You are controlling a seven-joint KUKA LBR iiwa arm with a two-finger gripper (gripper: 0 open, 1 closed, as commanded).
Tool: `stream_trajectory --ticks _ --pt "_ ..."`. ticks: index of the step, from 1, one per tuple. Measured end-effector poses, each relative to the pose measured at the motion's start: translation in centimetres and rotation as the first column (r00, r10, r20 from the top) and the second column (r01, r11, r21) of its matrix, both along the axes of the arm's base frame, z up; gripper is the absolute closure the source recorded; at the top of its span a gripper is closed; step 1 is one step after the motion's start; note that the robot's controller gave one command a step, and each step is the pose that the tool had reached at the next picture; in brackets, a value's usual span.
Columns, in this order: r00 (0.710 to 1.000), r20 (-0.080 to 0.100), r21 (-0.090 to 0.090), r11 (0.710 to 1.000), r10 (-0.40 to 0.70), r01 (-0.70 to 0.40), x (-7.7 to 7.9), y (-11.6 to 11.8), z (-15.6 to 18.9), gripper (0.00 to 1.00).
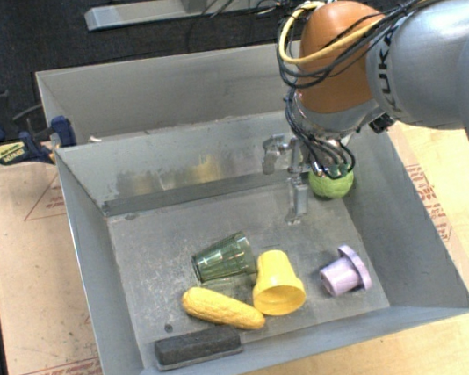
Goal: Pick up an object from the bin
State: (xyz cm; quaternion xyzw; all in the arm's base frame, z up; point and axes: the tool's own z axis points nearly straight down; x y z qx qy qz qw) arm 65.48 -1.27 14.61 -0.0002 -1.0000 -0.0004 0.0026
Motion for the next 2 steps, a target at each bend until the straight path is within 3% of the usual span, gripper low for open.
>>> stream_trajectory --ticks 1,2 --pt "1.000 0.007 0.000 1.000 0.000 0.000 0.2 0.0 0.5 0.00" --pt "0.997 0.011 -0.001 0.998 0.071 -0.071 -3.0 0.9 -2.9 0.00"
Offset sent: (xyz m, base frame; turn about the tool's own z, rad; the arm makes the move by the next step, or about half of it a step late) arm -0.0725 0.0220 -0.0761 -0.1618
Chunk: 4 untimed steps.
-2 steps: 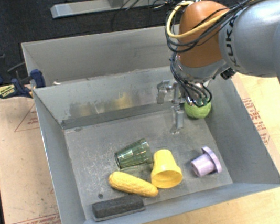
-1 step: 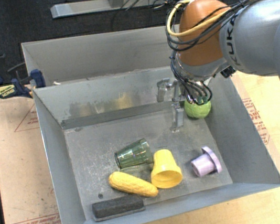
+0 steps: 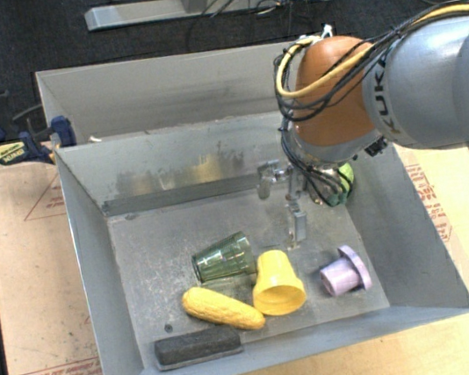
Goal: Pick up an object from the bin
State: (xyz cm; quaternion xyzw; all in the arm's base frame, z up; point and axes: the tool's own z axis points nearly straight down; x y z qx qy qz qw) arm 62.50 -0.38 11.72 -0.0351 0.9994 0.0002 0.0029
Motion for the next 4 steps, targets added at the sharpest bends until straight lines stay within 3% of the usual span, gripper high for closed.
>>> stream_trajectory --ticks 1,3,4 --pt "1.000 -0.004 0.001 1.000 -0.020 0.020 -0.4 3.0 -3.5 0.00" --pt "0.996 -0.002 0.002 0.996 -0.094 0.094 -1.7 7.1 -4.1 0.00" --pt "0.997 0.000 0.004 0.997 -0.076 0.076 -6.4 8.7 -4.2 0.00"
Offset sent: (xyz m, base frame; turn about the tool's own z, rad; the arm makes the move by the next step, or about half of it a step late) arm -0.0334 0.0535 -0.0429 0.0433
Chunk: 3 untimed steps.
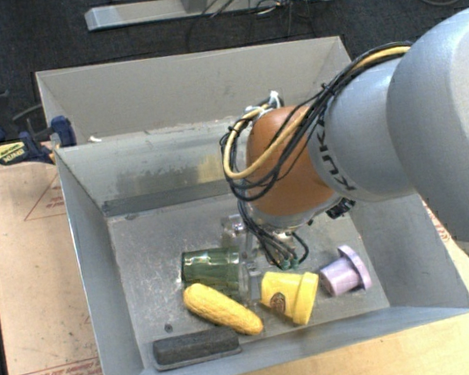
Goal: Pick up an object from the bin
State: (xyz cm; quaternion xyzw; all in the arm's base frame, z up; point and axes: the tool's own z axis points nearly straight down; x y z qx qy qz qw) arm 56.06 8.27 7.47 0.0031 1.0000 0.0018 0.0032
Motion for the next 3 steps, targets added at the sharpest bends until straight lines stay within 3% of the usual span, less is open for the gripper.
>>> stream_trajectory --ticks 1,2,3 --pt "0.978 0.001 0.002 0.978 -0.208 0.208 -0.4 4.7 -0.4 1.00" --pt "0.978 0.001 0.002 0.978 -0.207 0.207 -0.4 4.7 -0.4 1.00" --pt "0.979 -0.009 -0.002 0.979 -0.206 0.206 -0.7 4.1 3.4 1.00"
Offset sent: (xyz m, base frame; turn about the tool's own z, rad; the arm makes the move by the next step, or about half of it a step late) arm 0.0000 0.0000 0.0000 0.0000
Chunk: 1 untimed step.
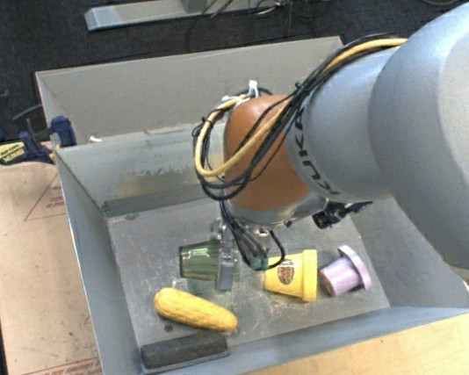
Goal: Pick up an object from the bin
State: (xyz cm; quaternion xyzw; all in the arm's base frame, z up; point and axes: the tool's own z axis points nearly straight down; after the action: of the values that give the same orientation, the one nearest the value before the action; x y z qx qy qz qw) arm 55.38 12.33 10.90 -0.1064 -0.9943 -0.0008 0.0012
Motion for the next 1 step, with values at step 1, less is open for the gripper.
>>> stream_trajectory --ticks 1 --pt "1.000 0.007 0.001 1.000 -0.014 0.014 0.25 1.25 6.23 1.00"
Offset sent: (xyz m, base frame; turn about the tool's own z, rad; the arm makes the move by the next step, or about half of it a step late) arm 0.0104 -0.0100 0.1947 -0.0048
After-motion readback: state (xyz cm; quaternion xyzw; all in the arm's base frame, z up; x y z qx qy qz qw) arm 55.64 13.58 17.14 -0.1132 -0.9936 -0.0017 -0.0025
